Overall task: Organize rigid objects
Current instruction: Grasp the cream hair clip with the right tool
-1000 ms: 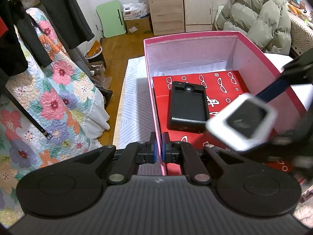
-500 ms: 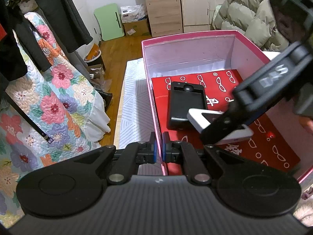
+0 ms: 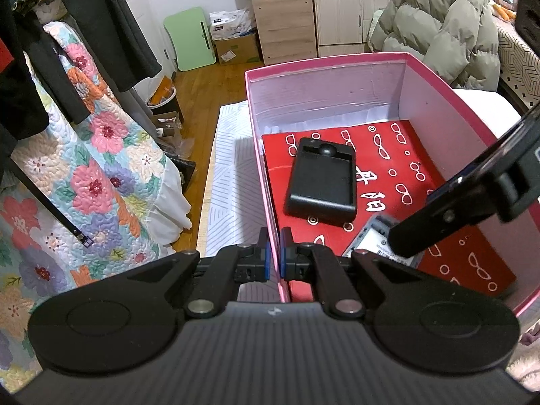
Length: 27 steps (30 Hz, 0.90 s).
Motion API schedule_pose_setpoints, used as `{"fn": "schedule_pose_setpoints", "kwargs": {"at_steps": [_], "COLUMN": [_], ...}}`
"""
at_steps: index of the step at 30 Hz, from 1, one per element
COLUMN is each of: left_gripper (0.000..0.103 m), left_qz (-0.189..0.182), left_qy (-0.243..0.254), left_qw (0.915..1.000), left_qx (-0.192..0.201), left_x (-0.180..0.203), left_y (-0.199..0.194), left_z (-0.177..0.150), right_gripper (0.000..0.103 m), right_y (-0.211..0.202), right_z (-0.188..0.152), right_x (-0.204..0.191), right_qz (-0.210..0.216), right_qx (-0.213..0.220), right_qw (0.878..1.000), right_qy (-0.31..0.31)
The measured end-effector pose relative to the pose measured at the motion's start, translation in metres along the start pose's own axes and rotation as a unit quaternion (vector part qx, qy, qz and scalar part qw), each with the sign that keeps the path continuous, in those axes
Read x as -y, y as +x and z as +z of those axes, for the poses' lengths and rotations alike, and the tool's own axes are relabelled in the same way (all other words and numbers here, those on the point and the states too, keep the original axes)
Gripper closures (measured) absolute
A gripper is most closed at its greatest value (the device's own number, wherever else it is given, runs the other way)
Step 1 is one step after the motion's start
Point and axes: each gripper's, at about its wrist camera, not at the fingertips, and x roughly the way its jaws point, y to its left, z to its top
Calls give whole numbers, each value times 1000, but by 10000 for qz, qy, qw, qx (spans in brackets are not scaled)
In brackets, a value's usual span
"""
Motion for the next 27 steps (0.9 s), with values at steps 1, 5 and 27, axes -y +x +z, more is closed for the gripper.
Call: {"fn": "schedule_pose_setpoints", "kwargs": {"at_steps": [1, 5, 27], "left_gripper": [99, 99, 99], "left_qz": [5, -2, 134], "left_qy": [3, -4, 31], "left_qw": [10000, 10000, 9999], "left_qx": [1, 4, 18], "left_x": [0, 0, 3], "left_y": [0, 0, 0], "left_z": [0, 0, 0], "right_gripper": [23, 23, 23], "right_y": [-5, -43, -87], "right_z": [-1, -18, -111], "right_x": [-1, -12, 61], "right_qz": [6, -32, -2084], "right_qx": [79, 603, 1264], "right_qw": [10000, 9970, 9599], "right_qy": [-51, -479, -1385]}}
